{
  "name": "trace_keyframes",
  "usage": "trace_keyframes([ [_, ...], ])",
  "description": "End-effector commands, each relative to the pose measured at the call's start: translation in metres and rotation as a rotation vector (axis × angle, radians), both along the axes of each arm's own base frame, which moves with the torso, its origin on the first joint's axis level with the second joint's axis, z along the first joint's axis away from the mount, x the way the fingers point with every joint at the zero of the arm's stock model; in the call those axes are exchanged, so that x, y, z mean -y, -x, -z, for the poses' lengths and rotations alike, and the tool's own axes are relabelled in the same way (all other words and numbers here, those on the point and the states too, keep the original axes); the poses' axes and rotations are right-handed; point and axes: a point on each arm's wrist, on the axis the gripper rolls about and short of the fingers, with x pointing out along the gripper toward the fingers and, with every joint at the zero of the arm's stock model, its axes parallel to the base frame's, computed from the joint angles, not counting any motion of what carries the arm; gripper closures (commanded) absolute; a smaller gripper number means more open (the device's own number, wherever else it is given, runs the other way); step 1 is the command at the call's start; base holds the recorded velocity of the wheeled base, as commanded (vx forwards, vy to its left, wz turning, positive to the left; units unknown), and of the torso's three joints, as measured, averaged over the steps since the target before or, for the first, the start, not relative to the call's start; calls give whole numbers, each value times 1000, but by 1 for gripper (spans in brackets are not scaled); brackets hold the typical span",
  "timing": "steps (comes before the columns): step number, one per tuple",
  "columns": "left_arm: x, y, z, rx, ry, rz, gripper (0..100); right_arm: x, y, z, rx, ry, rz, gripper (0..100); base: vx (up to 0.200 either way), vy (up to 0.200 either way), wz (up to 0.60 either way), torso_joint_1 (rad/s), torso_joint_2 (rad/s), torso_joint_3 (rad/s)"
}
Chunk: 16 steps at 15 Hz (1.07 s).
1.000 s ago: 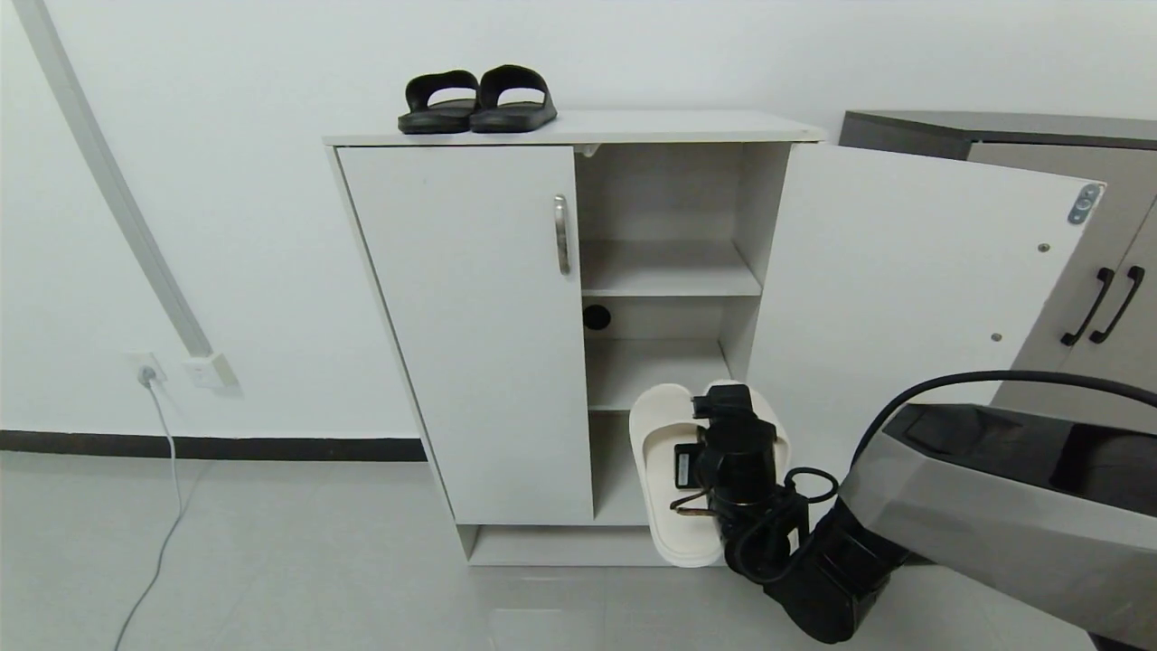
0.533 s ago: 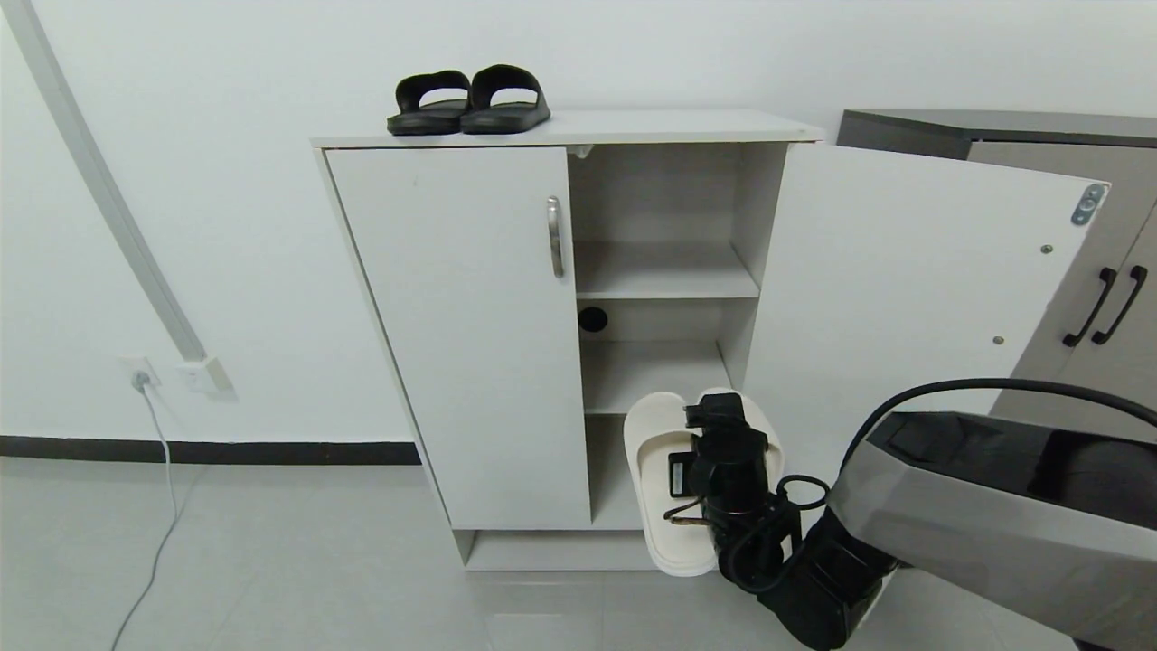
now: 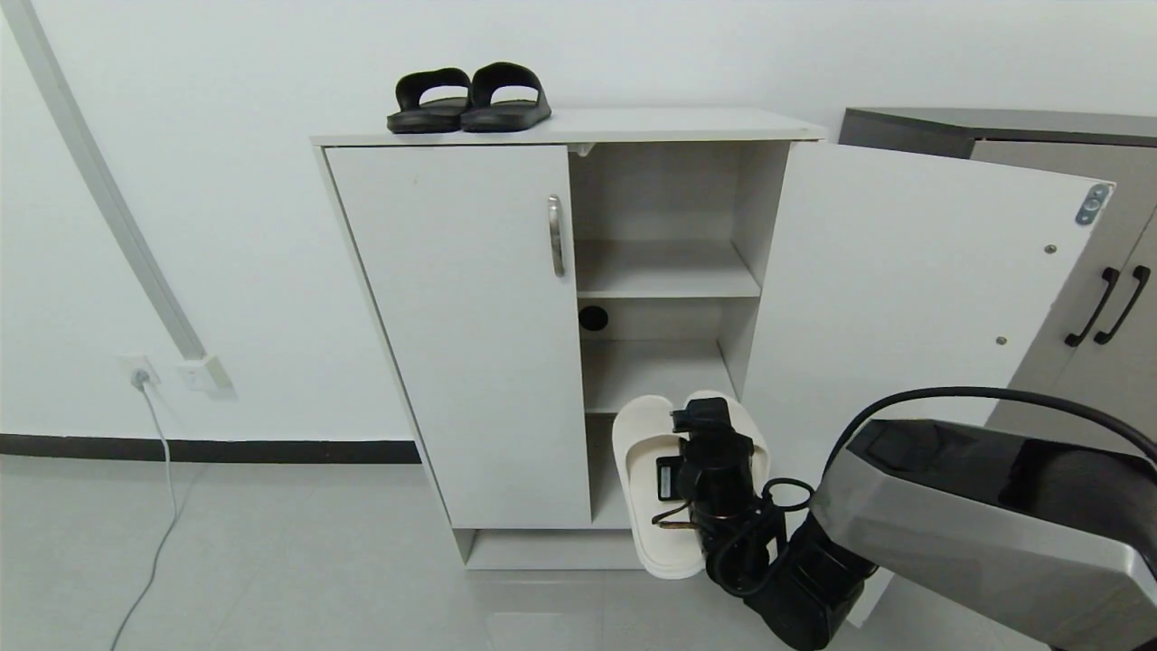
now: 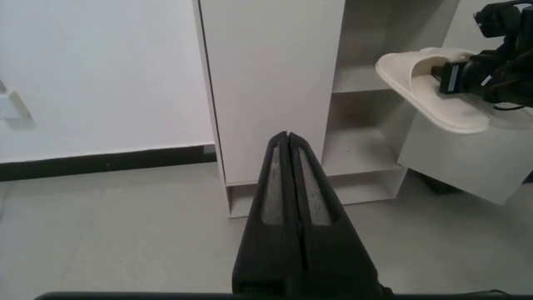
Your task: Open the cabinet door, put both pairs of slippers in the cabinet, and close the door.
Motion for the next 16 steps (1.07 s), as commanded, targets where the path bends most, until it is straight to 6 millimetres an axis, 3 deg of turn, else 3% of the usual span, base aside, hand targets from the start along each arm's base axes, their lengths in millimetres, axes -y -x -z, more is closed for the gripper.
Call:
trace_keyframes([
  [1, 0, 0, 0, -1, 0, -1, 100, -1, 0, 7, -12, 10, 0, 100, 0, 0, 0, 2, 2, -119],
  [11, 0, 0, 0, 0, 2, -1, 100, 0, 0, 14, -7, 3, 14, 100, 0, 0, 0, 0, 2, -187],
  [16, 0, 0, 0, 0, 0, -1, 100, -2, 2, 22, 113, 20, 4, 100, 0, 0, 0, 3, 1, -44],
])
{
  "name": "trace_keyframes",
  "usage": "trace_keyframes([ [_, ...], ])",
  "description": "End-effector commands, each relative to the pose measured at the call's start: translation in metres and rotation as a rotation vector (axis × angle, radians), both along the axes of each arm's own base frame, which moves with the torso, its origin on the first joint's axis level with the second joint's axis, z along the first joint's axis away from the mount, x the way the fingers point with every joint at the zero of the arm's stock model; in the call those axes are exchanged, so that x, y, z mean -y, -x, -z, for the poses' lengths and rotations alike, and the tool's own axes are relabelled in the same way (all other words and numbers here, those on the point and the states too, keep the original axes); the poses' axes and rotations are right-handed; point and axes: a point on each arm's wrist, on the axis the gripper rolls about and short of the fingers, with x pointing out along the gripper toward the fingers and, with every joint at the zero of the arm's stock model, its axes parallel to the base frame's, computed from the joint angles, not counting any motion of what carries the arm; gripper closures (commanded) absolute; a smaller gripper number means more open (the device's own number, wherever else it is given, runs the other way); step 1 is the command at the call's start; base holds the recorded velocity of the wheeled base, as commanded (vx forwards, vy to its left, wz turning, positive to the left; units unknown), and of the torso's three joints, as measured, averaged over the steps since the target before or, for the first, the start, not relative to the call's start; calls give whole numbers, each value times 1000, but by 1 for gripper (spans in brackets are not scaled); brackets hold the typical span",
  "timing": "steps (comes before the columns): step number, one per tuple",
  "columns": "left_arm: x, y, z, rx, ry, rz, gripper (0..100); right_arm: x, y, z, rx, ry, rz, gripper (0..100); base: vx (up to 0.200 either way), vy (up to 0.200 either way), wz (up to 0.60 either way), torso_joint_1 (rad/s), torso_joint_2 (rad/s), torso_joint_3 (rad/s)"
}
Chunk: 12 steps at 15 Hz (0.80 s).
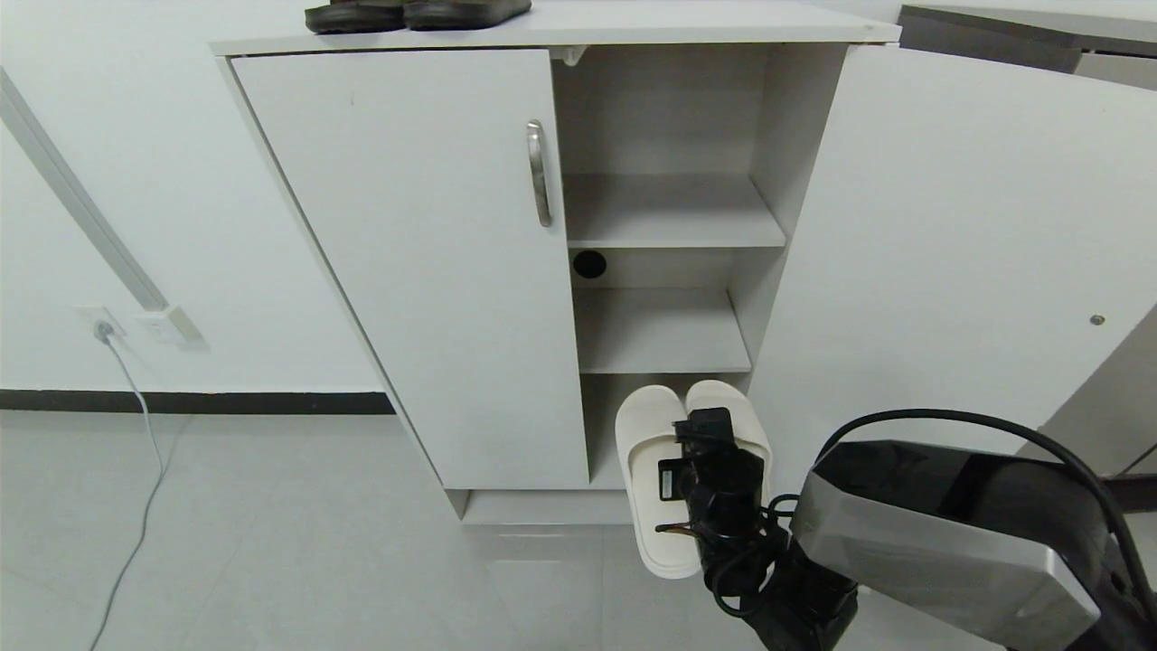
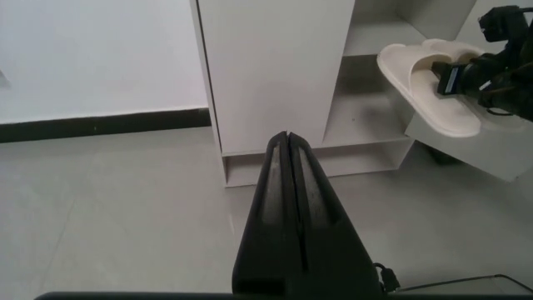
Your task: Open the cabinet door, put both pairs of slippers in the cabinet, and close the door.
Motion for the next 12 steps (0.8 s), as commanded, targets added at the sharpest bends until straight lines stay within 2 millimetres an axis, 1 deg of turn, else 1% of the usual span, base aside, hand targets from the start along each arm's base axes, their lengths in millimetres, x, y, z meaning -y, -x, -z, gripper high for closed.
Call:
trace_keyframes([
  [1, 0, 0, 0, 0, 0, -1, 100, 0, 0, 6, -8, 8, -1, 100, 0, 0, 0, 0, 0, 0],
  [5, 0, 0, 0, 0, 2, -1, 100, 1, 1, -10, 21, -16, 0, 100, 0, 0, 0, 0, 0, 0],
  [12, 0, 0, 0, -2, 0, -1, 100, 3, 4, -16, 28, -10, 2, 100, 0, 0, 0, 0, 0, 0],
])
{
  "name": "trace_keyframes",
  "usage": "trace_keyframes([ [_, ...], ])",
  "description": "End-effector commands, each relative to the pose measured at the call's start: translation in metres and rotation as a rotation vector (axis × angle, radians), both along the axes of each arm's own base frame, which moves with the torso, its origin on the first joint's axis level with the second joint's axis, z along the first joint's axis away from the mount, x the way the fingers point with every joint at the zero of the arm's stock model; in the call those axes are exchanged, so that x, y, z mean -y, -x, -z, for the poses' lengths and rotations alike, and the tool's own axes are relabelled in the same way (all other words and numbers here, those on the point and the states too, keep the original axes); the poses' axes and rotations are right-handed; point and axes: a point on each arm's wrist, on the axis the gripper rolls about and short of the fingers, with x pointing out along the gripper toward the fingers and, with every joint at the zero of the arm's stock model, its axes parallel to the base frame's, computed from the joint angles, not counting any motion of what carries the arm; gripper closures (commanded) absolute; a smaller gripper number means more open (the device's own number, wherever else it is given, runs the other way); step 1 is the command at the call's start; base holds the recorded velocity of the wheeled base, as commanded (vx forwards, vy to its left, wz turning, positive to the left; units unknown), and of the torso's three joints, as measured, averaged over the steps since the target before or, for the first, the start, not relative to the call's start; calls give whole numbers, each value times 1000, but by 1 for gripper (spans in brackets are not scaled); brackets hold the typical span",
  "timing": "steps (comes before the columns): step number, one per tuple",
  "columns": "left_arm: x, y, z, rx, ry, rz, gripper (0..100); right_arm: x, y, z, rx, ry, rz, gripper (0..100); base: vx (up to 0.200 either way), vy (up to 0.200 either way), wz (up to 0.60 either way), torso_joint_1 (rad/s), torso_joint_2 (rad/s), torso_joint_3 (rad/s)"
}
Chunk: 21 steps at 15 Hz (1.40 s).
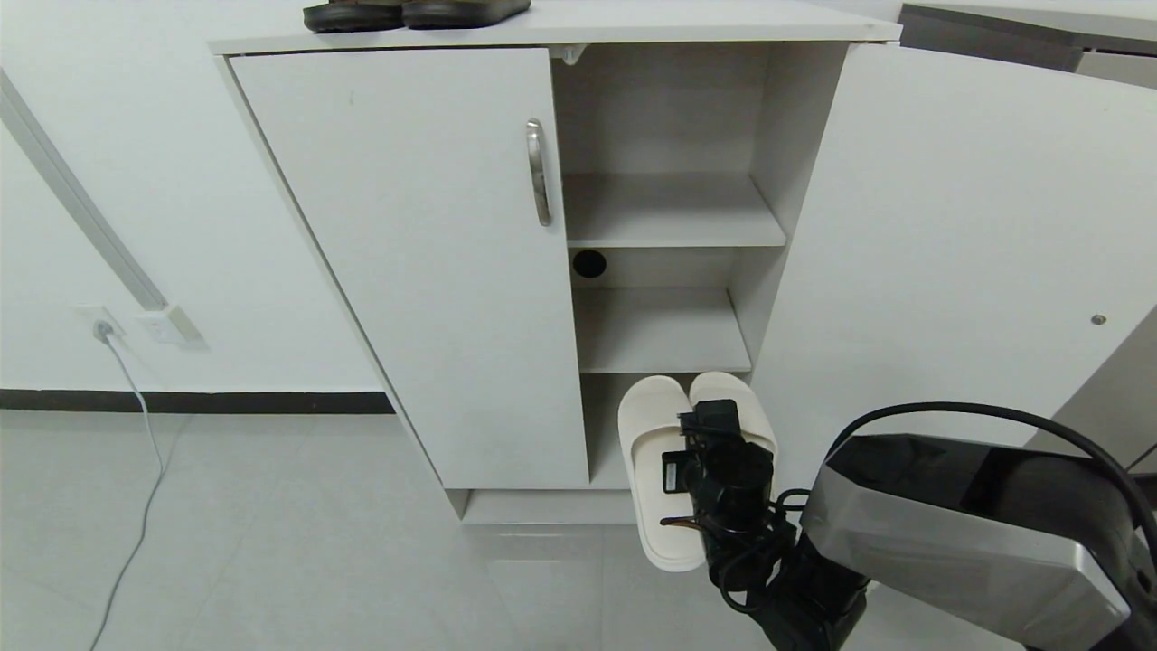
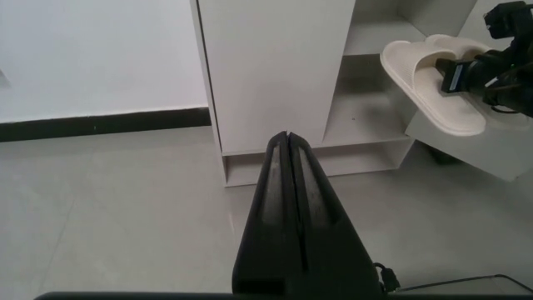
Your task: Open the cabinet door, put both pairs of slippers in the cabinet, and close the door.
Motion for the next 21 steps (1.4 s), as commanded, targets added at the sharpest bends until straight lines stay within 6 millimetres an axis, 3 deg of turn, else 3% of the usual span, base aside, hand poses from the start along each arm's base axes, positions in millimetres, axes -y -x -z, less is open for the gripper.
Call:
trace_keyframes([
  [1, 0, 0, 0, -1, 0, 0, 100, 0, 1, -3, 3, -2, -1, 100, 0, 0, 0, 0, 0, 0],
  [14, 0, 0, 0, 0, -2, 0, 100, 0, 0, 1, -9, 10, -3, 100, 185, 0, 0, 3, 2, 3],
  [16, 0, 0, 0, 0, -2, 0, 100, 2, -8, -2, -5, 7, 11, 100, 200, 0, 0, 2, 0, 2],
  [21, 0, 0, 0, 0, 0, 0, 100, 4, -24, -9, -4, 5, 14, 100, 0, 0, 0, 0, 0, 0],
])
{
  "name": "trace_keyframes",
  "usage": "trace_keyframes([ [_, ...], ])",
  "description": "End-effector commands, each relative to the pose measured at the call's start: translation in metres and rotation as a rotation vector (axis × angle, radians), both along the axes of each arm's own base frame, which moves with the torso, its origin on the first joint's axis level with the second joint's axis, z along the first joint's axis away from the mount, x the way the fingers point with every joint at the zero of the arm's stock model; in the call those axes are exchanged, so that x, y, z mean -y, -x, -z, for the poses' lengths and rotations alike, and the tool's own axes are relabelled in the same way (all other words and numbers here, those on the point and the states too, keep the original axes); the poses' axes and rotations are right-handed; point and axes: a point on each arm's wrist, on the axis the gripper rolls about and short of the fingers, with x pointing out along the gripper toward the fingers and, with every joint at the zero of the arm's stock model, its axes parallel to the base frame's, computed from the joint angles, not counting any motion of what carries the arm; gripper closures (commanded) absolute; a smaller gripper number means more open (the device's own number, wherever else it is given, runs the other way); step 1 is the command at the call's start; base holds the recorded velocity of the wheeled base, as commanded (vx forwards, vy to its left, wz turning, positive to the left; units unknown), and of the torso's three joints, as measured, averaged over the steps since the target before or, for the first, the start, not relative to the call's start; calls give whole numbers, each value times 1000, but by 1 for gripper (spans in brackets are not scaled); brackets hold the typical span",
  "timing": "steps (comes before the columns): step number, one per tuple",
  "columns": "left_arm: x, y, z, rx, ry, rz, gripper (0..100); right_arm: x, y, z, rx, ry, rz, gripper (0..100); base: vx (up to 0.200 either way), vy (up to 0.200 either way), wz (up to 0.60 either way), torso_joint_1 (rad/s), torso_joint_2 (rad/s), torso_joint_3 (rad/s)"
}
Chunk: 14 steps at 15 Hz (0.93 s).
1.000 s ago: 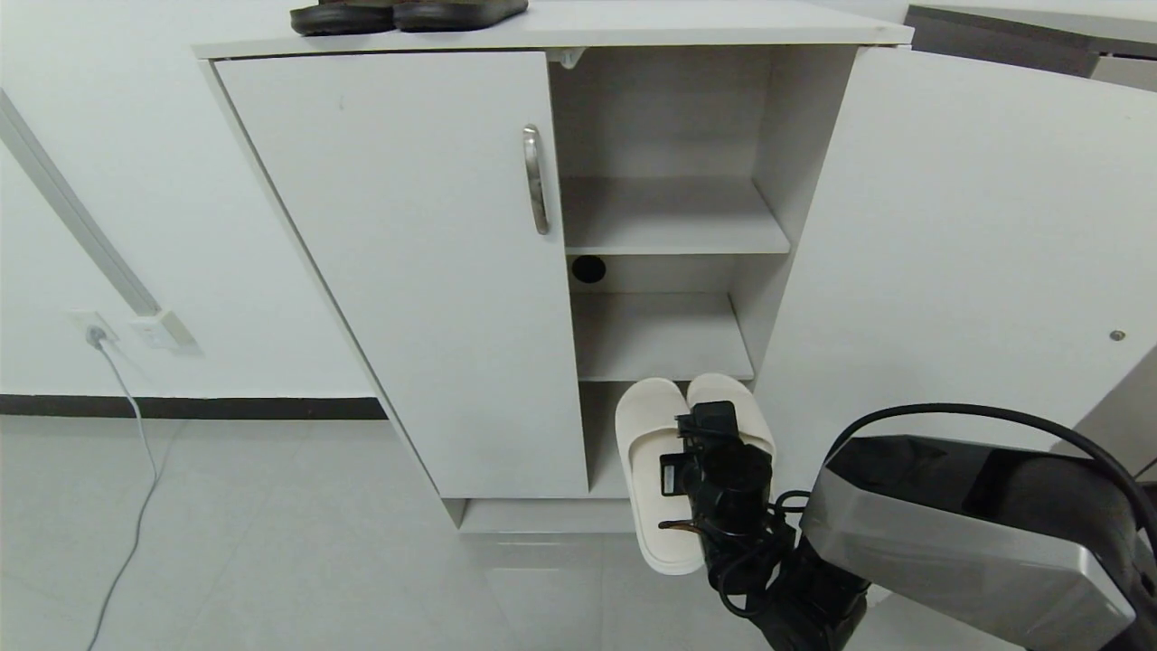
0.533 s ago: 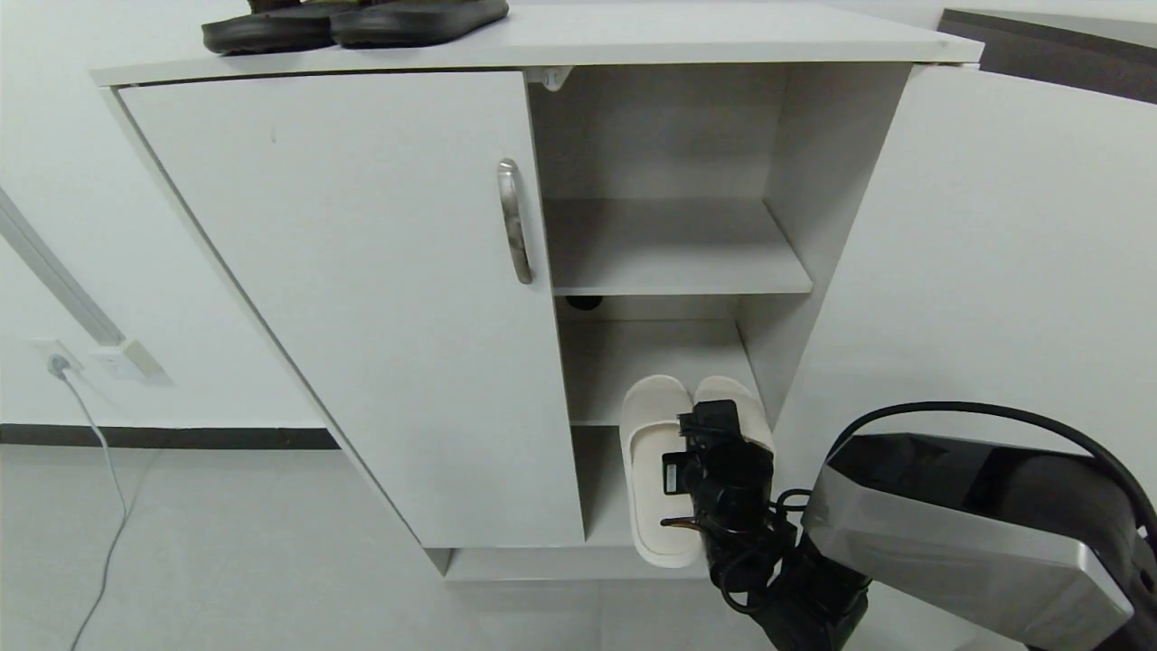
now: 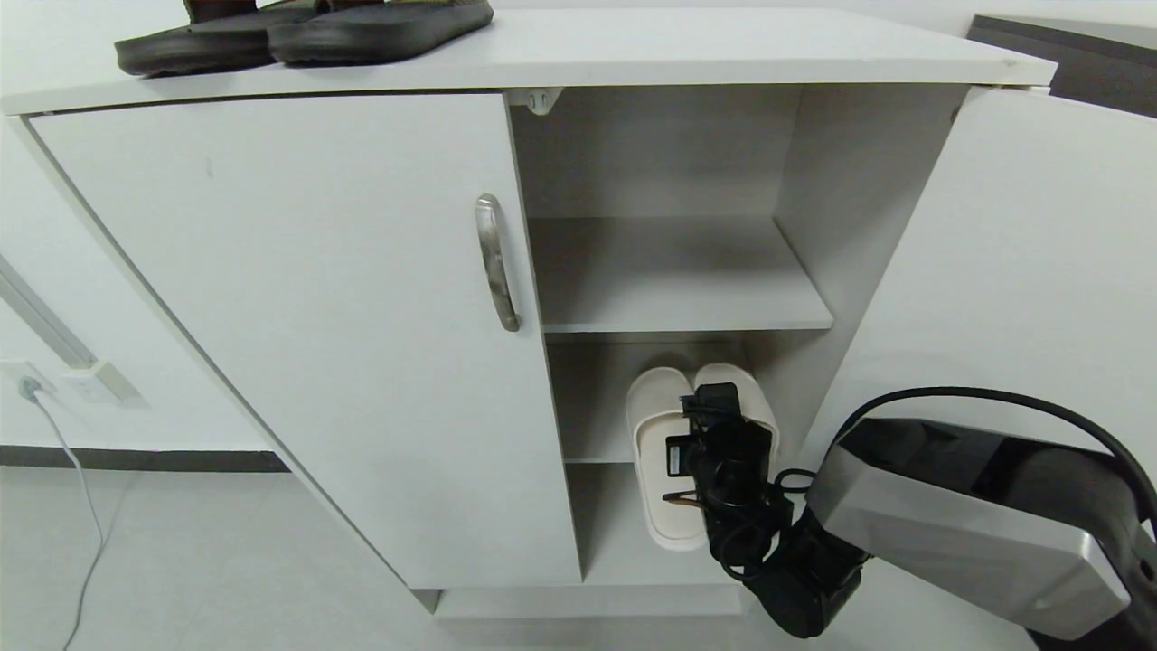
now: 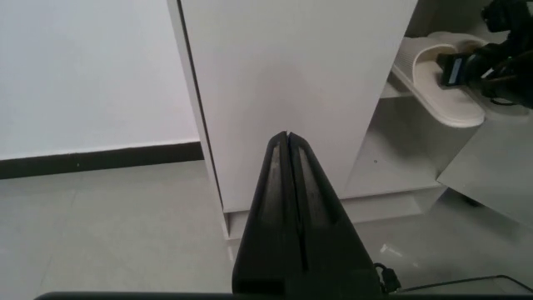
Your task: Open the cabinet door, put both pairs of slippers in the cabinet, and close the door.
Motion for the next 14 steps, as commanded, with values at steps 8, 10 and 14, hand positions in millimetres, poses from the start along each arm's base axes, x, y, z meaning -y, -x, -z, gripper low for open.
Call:
trace_keyframes([
  [8, 0, 0, 0, -1, 0, 0, 100, -23, -36, -9, -13, 2, -24, 100, 0, 0, 0, 0, 0, 0],
  [10, 0, 0, 0, -1, 0, 0, 100, -31, -52, -15, -6, -3, -16, 100, 0, 0, 0, 0, 0, 0],
  [14, 0, 0, 0, -1, -1, 0, 100, -32, -77, -21, 0, -8, 10, 100, 0, 0, 0, 0, 0, 0],
])
